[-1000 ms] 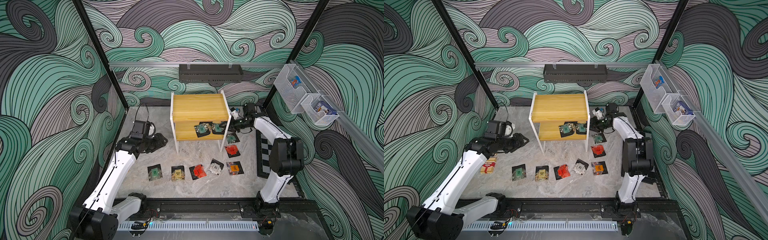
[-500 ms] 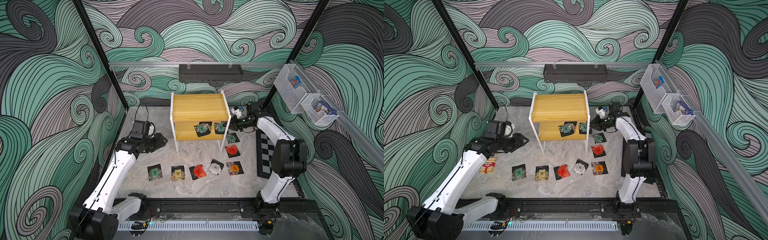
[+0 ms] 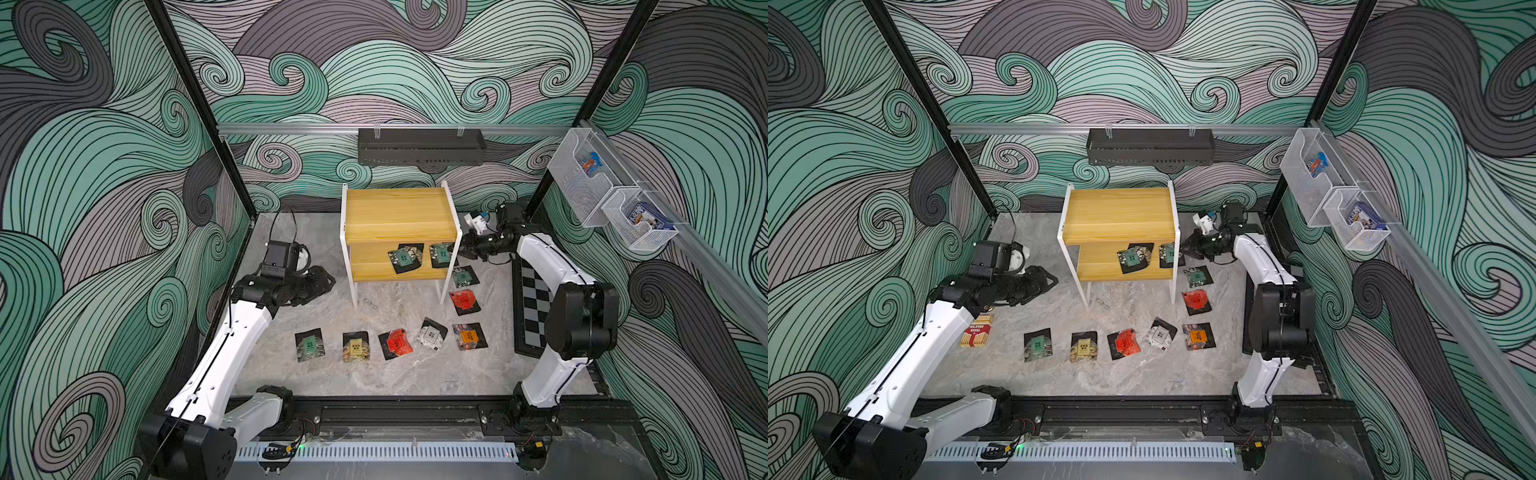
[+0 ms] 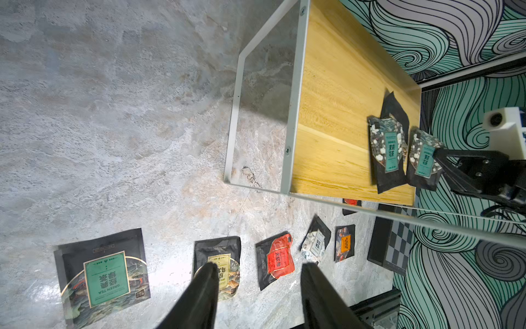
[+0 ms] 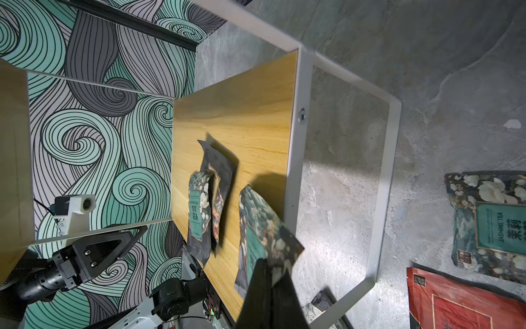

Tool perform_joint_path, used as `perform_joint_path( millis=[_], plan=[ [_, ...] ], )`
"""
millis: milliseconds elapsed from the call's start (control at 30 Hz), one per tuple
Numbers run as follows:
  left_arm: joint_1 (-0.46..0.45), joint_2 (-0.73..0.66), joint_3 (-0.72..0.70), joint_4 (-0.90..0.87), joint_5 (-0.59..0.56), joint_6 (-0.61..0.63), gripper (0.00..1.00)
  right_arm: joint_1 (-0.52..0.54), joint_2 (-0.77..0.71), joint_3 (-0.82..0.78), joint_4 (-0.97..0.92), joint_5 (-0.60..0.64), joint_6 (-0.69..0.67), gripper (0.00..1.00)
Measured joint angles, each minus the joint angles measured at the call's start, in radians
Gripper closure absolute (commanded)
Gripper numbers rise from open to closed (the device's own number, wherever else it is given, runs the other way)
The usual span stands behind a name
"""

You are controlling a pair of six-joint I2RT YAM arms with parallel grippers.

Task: Remove the tea bags from the shelf
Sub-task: Pick up the tea bag from the shelf.

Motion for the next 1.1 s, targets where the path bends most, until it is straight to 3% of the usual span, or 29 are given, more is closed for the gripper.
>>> perform_joint_path(
  millis=[667, 1100],
  plan=[
    [0.000, 0.000, 0.000, 0.000, 0.011, 0.000, 0.49, -0.178, -0.169, -0.055, 0.064, 0.009, 0.080, 1.00],
    [0.000, 0.000, 0.000, 0.000, 0.018, 0.000, 0.49, -0.244, -0.166, -0.175, 0.199, 0.174, 0.212, 1.00]
  ],
)
